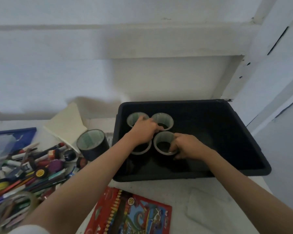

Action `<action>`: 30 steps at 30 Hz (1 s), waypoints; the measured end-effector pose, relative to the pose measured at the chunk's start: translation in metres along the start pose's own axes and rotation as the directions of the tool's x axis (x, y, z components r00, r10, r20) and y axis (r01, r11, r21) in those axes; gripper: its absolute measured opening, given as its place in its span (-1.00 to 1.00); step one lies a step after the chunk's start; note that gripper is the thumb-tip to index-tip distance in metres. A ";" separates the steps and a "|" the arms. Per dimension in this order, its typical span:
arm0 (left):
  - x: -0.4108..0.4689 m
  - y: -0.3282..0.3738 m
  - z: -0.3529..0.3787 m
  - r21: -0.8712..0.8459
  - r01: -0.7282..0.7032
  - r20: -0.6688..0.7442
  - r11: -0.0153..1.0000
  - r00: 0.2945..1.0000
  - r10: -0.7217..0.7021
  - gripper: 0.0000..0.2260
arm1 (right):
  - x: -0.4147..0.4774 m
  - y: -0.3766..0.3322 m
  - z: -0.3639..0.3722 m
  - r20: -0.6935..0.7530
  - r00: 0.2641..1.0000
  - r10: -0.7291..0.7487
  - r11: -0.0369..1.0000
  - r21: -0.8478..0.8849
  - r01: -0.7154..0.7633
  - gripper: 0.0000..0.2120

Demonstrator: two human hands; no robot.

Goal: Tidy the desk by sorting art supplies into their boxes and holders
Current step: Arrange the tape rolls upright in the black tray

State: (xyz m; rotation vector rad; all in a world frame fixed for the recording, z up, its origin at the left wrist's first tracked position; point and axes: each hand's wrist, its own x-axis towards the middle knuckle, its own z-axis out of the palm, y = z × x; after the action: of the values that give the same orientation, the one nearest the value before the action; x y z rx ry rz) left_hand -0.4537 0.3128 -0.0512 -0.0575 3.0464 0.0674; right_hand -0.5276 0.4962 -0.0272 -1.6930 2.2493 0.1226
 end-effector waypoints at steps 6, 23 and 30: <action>-0.009 0.005 -0.008 -0.133 0.020 0.144 0.991 0.990 -0.001 -0.43 | 0.003 0.001 0.008 -0.070 0.998 -0.006 0.999 -0.045 0.003 -0.66; -0.223 -0.027 -0.007 -0.570 0.293 -0.487 0.768 0.632 -0.602 -0.56 | 0.061 -0.141 -0.008 -0.584 0.782 -0.219 0.971 -0.054 0.231 -0.76; -0.337 -0.019 0.045 -0.446 0.790 -0.403 0.421 0.243 -0.883 -0.66 | 0.093 -0.214 0.003 -0.437 0.898 -0.046 0.991 -0.132 -0.013 -0.63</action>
State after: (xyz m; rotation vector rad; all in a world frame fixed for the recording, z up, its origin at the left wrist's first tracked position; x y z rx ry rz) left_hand -0.1138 0.3083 -0.0649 -2.1162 2.9864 0.2347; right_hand -0.3468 0.3485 -0.0324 -1.9707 2.5942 -0.1351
